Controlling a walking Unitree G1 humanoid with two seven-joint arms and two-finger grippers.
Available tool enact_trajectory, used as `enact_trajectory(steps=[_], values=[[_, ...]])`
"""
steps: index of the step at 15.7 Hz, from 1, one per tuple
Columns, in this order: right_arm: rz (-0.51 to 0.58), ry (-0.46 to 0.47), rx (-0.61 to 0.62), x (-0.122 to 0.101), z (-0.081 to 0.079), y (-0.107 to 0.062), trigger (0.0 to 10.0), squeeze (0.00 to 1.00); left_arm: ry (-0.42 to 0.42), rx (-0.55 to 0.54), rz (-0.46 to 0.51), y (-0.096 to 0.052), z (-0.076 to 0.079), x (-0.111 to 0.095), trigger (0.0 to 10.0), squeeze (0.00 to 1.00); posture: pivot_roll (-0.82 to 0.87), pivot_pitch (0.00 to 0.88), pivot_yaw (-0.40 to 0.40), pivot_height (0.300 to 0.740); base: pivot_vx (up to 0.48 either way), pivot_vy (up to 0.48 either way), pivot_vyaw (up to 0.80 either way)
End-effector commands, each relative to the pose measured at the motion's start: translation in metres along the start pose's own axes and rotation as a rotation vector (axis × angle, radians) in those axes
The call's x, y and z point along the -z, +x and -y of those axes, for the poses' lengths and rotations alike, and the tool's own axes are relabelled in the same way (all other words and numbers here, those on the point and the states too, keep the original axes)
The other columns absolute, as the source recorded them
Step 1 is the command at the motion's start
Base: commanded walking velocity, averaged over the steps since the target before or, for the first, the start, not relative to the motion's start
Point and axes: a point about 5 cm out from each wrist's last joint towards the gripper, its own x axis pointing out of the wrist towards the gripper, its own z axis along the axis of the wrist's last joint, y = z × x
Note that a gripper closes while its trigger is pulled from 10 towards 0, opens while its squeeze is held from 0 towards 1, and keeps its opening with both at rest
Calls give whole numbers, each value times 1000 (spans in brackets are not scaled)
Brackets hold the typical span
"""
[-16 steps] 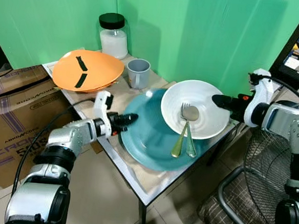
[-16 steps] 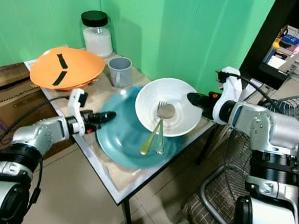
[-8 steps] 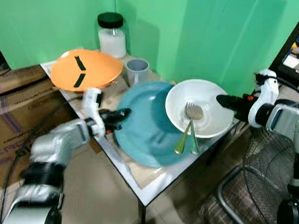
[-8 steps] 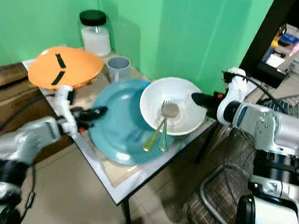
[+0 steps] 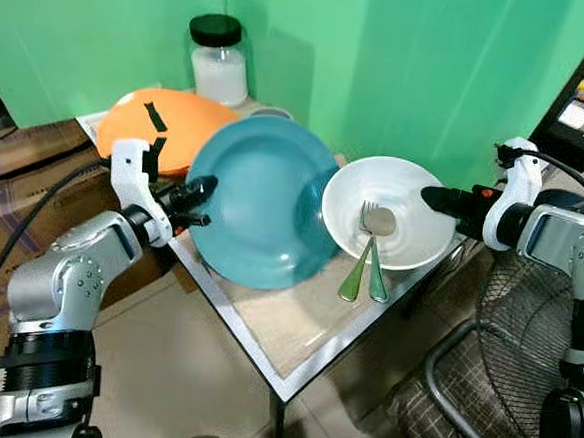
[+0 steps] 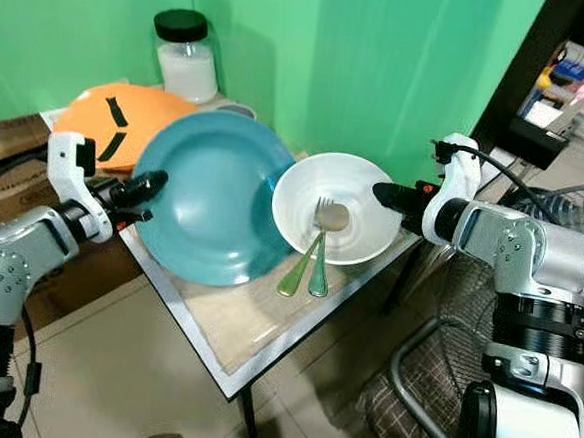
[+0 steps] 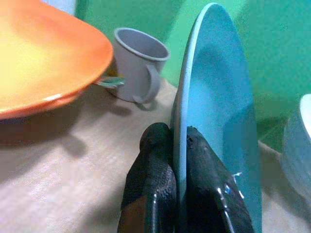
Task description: Setting the table
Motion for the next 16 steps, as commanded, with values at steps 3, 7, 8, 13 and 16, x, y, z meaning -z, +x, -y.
enact_trajectory(steps=[3,7,8,13,16], values=[[17,0,-33,1,-7,6,0,0,162,-7,194,-8,13,-53,0,0,63,0,-10,740,0,0,0],[-8,-1,-40,10,-13,19,0,0,206,55,329,-16,27,-86,0,0,71,0,-5,740,0,0,0],[-13,6,-44,13,-15,25,0,0,214,73,371,-19,31,-96,0,0,77,0,-6,740,0,0,0],[-16,77,-3,22,-18,50,627,0,205,130,396,-24,46,-99,0,0,77,0,-1,740,0,0,0],[-30,83,22,26,-21,64,10000,0,191,143,395,-25,50,-96,0,0,93,0,-14,740,0,0,0]])
